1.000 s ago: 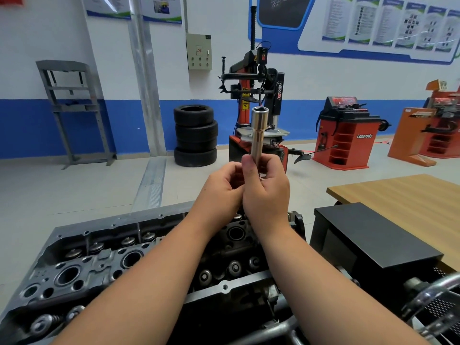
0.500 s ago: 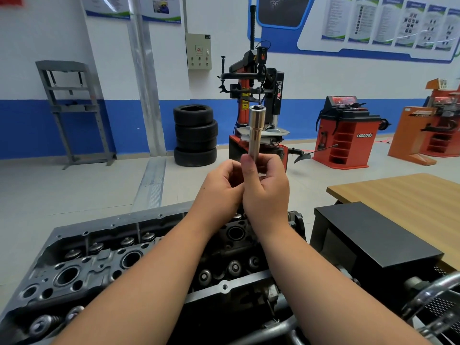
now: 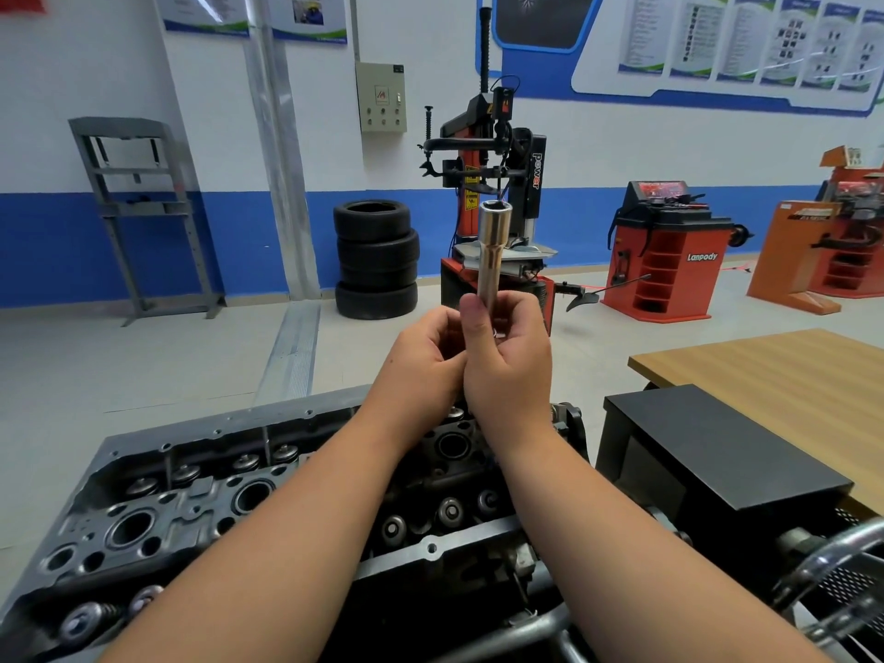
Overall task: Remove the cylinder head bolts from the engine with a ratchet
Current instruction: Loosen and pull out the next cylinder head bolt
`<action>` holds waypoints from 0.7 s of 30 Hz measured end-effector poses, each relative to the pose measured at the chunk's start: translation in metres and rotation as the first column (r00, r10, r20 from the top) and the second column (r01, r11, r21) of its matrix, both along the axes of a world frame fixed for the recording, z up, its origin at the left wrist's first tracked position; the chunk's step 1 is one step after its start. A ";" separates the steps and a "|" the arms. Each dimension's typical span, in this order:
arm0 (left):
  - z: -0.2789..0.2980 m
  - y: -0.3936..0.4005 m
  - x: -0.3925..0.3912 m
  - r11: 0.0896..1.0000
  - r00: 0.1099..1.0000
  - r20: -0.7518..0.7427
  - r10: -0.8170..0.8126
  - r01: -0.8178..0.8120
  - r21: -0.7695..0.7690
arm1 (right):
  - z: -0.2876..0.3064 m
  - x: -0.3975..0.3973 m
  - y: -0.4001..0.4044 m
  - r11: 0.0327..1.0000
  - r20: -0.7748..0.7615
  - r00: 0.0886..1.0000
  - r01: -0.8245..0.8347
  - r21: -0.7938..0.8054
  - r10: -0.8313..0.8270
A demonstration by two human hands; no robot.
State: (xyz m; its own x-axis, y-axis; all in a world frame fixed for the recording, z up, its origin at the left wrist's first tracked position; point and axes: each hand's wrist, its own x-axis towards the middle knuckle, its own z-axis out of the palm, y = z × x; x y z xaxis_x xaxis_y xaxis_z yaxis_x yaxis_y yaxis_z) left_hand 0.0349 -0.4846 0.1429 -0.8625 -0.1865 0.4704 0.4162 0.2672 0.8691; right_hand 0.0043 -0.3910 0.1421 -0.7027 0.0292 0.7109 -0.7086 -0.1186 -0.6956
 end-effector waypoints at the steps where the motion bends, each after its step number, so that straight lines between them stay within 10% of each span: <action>1: -0.001 -0.001 0.001 1.000 1.000 0.000 -0.019 0.019 0.011 | 0.000 -0.001 0.000 1.000 -0.008 1.000 0.015 0.009 -0.015; 21: 0.003 0.001 0.007 0.991 0.990 0.055 -0.129 0.126 0.051 | 0.002 -0.001 0.004 0.998 -0.038 0.999 0.035 0.052 -0.033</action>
State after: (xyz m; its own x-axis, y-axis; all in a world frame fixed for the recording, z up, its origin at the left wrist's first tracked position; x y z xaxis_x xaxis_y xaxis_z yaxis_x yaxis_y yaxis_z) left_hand 0.0415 -0.4836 0.1461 -0.9062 -0.0940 0.4124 0.3930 0.1733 0.9031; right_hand 0.0034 -0.3868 0.1442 -0.6750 0.0142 0.7377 -0.7371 -0.0577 -0.6733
